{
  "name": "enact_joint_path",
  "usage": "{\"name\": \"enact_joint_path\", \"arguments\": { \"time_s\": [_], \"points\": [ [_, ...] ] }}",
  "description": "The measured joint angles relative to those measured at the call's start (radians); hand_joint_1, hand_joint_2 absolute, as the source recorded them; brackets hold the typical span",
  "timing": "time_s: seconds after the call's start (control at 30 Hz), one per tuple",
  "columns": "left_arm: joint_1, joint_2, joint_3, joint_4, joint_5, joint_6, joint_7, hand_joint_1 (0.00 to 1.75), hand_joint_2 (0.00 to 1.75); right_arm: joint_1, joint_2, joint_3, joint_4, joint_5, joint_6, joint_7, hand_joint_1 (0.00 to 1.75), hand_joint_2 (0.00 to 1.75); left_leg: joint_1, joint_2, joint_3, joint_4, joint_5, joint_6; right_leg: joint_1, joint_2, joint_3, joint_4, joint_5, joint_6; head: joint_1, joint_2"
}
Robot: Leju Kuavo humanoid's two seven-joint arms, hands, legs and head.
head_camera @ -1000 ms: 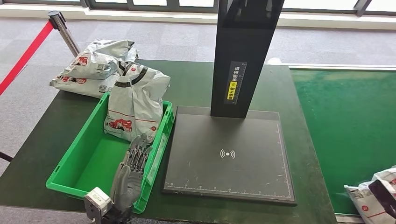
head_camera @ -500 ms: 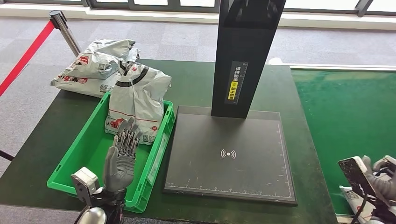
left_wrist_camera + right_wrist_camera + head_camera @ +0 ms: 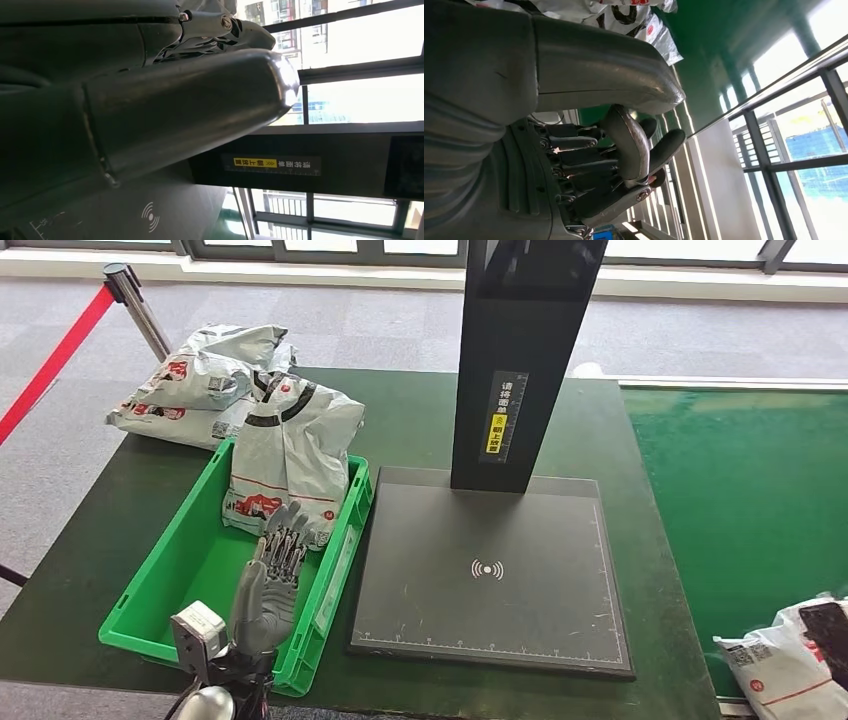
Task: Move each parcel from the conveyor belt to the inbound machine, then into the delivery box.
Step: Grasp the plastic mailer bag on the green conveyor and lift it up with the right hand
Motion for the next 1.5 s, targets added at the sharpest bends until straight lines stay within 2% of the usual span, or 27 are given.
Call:
{"name": "enact_joint_path", "arguments": {
  "time_s": [0.2, 0.33, 0.47, 0.57, 0.63, 0.77, 0.9, 1.03, 1.2, 1.5],
  "points": [
    [-0.002, 0.000, 0.000, 0.014, 0.015, -0.006, -0.002, 0.00, 0.00, 0.007, 0.015, -0.042, -0.025, 0.022, 0.024, -0.012, 0.00, 1.75, 0.000, 0.000, 0.000, 0.000, 0.000, 0.000, 0.000, 0.000, 0.000, 0.000, 0.000, 0.000, 0.000, 0.000],
    [-0.001, 0.000, 0.000, 0.031, 0.039, -0.018, -0.016, 0.00, 0.00, 0.019, 0.059, -0.131, -0.083, 0.066, 0.110, -0.073, 0.00, 1.75, 0.000, 0.000, 0.000, 0.000, 0.000, 0.000, 0.000, 0.000, 0.000, 0.000, 0.000, 0.000, 0.000, 0.000],
    [0.007, 0.000, 0.000, 0.035, 0.039, -0.020, -0.024, 0.00, 0.00, 0.012, 0.100, -0.235, -0.122, 0.152, 0.244, -0.123, 0.00, 1.75, 0.000, 0.001, 0.000, 0.000, -0.001, 0.000, 0.000, 0.000, 0.000, 0.000, 0.000, 0.000, 0.000, 0.000],
    [0.021, 0.000, 0.003, 0.022, 0.025, -0.013, -0.024, 0.00, 0.00, -0.018, 0.104, -0.280, -0.082, 0.239, 0.287, -0.129, 0.00, 1.75, 0.000, 0.002, -0.002, 0.000, -0.001, 0.000, 0.000, 0.002, 0.000, 0.000, 0.000, -0.001, 0.000, 0.000],
    [0.029, 0.000, 0.006, 0.009, 0.016, -0.010, -0.023, 0.00, 0.00, -0.045, 0.095, -0.285, -0.018, 0.275, 0.287, -0.102, 0.00, 1.75, 0.000, 0.002, -0.006, 0.000, -0.002, 0.000, 0.000, 0.002, 0.001, 0.000, -0.001, 0.000, 0.000, 0.000],
    [0.034, 0.000, 0.009, -0.008, 0.009, -0.015, -0.024, 0.00, 0.00, -0.088, 0.047, -0.256, 0.156, 0.281, 0.286, -0.027, 0.00, 1.75, 0.000, 0.001, -0.008, 0.000, -0.002, 0.001, 0.000, 0.000, 0.002, 0.000, -0.001, 0.000, 0.000, 0.000],
    [0.035, 0.001, 0.012, -0.008, 0.006, -0.020, -0.025, 0.00, 0.00, -0.099, 0.014, -0.218, 0.266, 0.263, 0.310, -0.008, 0.00, 1.75, 0.000, 0.000, -0.004, 0.000, -0.001, 0.001, 0.000, -0.001, 0.002, 0.000, 0.000, 0.000, 0.000, 0.000],
    [0.038, 0.002, 0.012, -0.012, -0.016, -0.007, -0.028, 0.00, 0.00, -0.101, -0.018, -0.162, 0.333, 0.250, 0.345, 0.013, 0.00, 1.75, 0.000, 0.000, -0.003, 0.000, -0.001, 0.000, 0.000, -0.001, 0.001, 0.001, -0.001, 0.000, 0.000, 0.000],
    [0.053, 0.005, 0.012, -0.034, -0.025, 0.013, -0.022, 0.00, 0.00, -0.118, -0.060, -0.071, 0.407, 0.206, 0.317, 0.046, 0.00, 1.75, 0.000, 0.000, -0.002, 0.000, -0.001, 0.000, 0.000, -0.001, 0.000, 0.001, -0.001, 0.000, 0.000, 0.000],
    [0.068, 0.013, 0.012, -0.052, -0.047, 0.030, -0.016, 0.00, 0.00, -0.131, -0.075, 0.039, 0.456, 0.153, 0.271, 0.093, 0.00, 1.75, 0.000, 0.000, -0.001, 0.000, -0.001, 0.000, 0.000, -0.002, 0.001, 0.001, -0.001, 0.000, 0.000, 0.000]
  ]
}}
